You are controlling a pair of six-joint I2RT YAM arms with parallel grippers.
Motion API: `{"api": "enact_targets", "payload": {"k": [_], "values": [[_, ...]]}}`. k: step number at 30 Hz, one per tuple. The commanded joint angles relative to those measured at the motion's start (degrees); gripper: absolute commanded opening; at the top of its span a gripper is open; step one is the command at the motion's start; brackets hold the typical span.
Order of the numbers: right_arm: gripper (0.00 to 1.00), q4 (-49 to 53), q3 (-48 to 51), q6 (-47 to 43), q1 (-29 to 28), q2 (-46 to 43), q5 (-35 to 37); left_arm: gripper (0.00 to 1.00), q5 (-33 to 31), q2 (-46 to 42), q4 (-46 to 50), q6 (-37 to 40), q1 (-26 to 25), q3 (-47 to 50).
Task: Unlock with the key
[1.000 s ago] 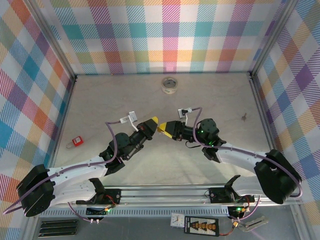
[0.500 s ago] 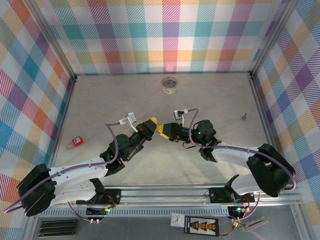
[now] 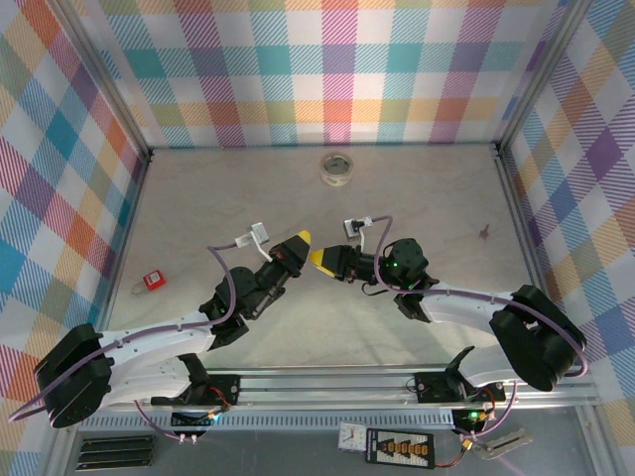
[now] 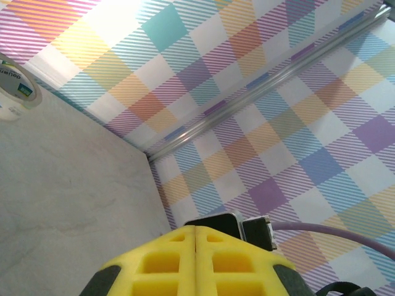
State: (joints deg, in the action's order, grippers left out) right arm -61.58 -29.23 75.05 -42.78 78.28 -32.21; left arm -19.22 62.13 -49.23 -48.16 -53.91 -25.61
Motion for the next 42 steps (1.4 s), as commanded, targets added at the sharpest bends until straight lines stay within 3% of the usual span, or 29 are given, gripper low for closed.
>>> {"api": "enact_targets", "payload": {"k": [1,7,10,11,13,14,16,18,20,23,26,32,35,38,42], "values": [[0.14,-2.63,-0.56,-0.30,-0.71,-1.02,-1.54,0.00,-1.08,1.03,-2.24,0.11,-0.64,1.19],[0.01,-0.46,-1.48,-1.79,-0.67,-2.21,-1.97,0.00,-0.80,1.96,-4.80,-0.59,-0.67,2.73],[0.00,4.17,-2.04,-4.17,-0.70,-4.57,-1.98,0.00,-2.04,1.73,-4.17,-2.22,-0.67,4.17],[0.00,5.91,-2.18,-5.00,-0.72,-5.38,-1.98,0.12,-2.61,1.33,-3.36,-2.73,-0.67,4.54],[0.00,13.27,-2.89,-8.40,-0.72,-8.29,-1.68,0.56,-4.67,-1.17,0.45,-4.62,-0.58,5.59],[0.00,18.37,-3.60,-10.62,-0.72,-9.97,-1.35,0.71,-5.98,-3.17,4.11,-5.75,-0.37,5.91],[0.00,29.50,-5.03,-15.06,-0.71,-13.13,0.01,0.90,-7.72,-9.54,17.14,-6.97,0.56,4.48],[0.00,41.22,-6.98,-19.74,-0.70,-16.22,1.96,1.00,-9.71,-17.05,36.58,-6.34,1.63,-0.11],[0.00,54.70,-9.94,-25.21,-0.73,-19.21,5.36,1.00,-11.94,-22.66,57.32,-3.88,3.06,-6.98],[0.00,68.26,-13.03,-30.57,-0.66,-22.26,11.12,1.00,-11.19,-23.17,84.31,0.00,8.16,-18.71],[0.00,72.23,-13.99,-32.05,-0.58,-23.72,12.89,1.00,-7.62,-18.81,98.72,7.27,12.36,-27.16],[0.00,72.74,-14.44,-31.74,-0.63,-23.51,12.96,1.00,1.07,-4.96,112.19,19.23,15.75,-36.69],[0.00,72.90,-14.21,-31.54,-0.63,-23.94,13.05,1.00,0.59,1.18,115.21,22.32,16.00,-38.02],[0.00,73.73,-14.00,-31.64,-0.63,-25.20,13.98,1.00,0.06,6.53,115.31,23.47,17.35,-36.31],[0.00,75.32,-13.99,-32.06,-0.59,-26.98,14.97,0.98,3.91,10.64,110.99,24.30,20.06,-33.33]]}}
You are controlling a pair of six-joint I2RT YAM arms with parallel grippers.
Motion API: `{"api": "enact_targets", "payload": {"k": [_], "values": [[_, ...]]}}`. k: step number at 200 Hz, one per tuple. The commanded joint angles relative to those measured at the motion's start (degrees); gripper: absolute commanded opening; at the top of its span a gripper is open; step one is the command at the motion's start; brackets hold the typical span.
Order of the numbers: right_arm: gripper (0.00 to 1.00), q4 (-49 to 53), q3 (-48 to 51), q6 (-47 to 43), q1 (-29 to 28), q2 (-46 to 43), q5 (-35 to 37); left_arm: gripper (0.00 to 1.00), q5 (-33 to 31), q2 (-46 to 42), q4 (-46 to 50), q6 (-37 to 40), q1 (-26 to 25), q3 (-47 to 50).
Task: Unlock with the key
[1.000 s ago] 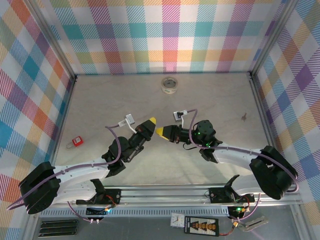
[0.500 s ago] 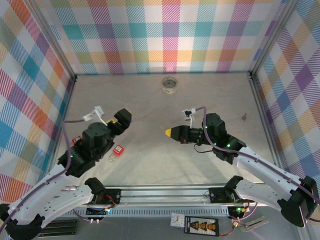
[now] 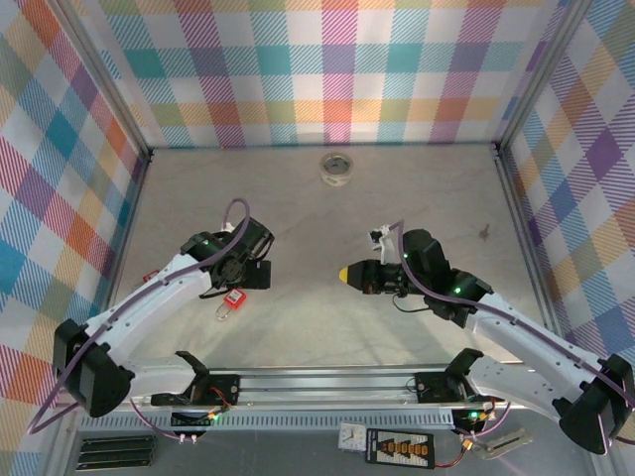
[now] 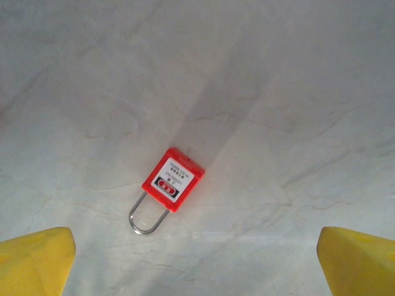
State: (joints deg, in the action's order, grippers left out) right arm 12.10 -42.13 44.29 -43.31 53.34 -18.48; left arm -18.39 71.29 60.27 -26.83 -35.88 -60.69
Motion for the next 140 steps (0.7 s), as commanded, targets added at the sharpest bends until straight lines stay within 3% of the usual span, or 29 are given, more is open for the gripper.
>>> {"api": "enact_targets", "payload": {"k": [1,35,68,140], "values": [[0.00,1.92,-1.00,-1.46,-0.06,-2.26,1.49,0.97,3.66,2.59,0.52,3.30,2.91,2.42],[0.00,2.21,-0.59,-1.31,-0.01,-2.72,2.13,0.90,6.74,7.88,-2.95,4.14,8.16,6.31],[0.00,1.59,-0.23,-0.72,0.11,-1.80,2.40,0.87,8.96,10.88,-6.12,4.08,8.90,8.55],[0.00,1.62,0.33,0.16,0.37,-0.60,2.47,0.86,6.21,17.90,-10.75,2.95,11.54,10.93]]}}
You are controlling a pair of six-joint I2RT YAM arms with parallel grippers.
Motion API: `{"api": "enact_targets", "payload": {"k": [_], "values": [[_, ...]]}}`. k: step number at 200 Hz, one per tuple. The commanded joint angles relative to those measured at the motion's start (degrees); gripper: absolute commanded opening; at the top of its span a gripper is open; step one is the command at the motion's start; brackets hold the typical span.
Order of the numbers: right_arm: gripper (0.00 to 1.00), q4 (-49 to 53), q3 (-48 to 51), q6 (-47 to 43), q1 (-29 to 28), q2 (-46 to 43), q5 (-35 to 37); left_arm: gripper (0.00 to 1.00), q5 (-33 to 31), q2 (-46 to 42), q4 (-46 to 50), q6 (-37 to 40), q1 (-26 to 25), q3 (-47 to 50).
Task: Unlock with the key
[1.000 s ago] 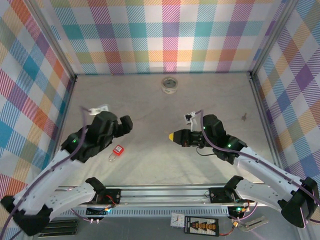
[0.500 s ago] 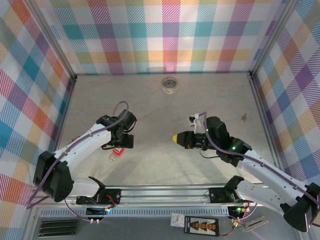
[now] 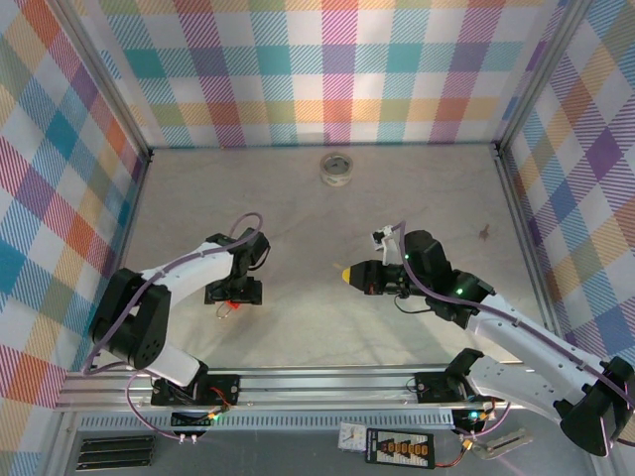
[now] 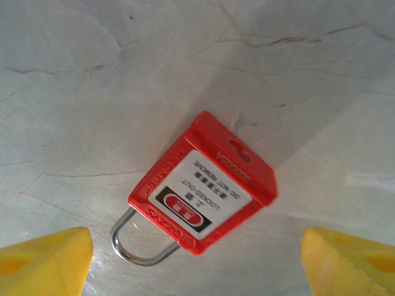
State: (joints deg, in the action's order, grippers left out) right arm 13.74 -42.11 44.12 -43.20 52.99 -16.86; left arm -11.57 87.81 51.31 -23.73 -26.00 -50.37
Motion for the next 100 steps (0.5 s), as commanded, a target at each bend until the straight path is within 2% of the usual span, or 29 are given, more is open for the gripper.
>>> {"api": "enact_targets", "payload": {"k": [1,46,100], "values": [[0.00,-0.02,0.29,0.34,0.29,-0.26,0.86,0.86,-0.63,1.39,-1.90,-0.17,1.74,0.66],[0.00,0.23,0.68,0.88,0.51,-0.61,1.04,0.83,-1.69,0.83,-2.91,-0.75,5.17,1.13],[0.00,-0.41,1.72,1.15,0.66,-0.58,1.04,0.76,0.67,-2.12,-4.59,-0.79,8.15,2.20]]}}
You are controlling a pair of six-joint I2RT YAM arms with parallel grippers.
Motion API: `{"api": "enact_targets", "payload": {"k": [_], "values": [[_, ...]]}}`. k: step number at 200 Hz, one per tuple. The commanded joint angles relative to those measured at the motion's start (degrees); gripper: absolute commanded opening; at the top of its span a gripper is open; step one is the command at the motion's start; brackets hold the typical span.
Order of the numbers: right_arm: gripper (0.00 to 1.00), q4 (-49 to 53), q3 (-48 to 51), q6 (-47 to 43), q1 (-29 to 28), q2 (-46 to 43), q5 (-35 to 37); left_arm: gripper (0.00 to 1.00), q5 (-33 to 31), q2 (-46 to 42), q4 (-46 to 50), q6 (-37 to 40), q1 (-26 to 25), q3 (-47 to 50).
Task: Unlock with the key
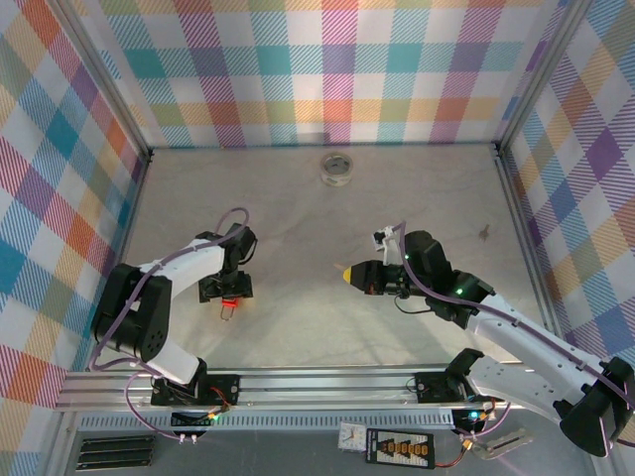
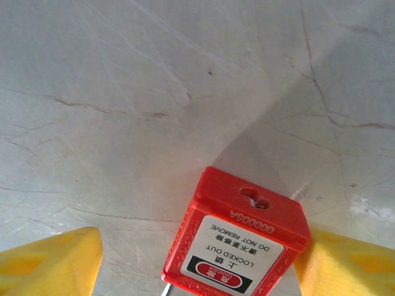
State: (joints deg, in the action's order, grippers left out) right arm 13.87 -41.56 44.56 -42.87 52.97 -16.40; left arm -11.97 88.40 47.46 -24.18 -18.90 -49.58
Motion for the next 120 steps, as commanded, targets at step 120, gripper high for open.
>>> {"api": "enact_targets", "payload": {"k": [120], "values": [[0.00,-1.06,1.42,1.15,0.33,-0.06,0.41,0.55,7.90,-3.28,-8.14,-0.64,2.55,6.58]]}}
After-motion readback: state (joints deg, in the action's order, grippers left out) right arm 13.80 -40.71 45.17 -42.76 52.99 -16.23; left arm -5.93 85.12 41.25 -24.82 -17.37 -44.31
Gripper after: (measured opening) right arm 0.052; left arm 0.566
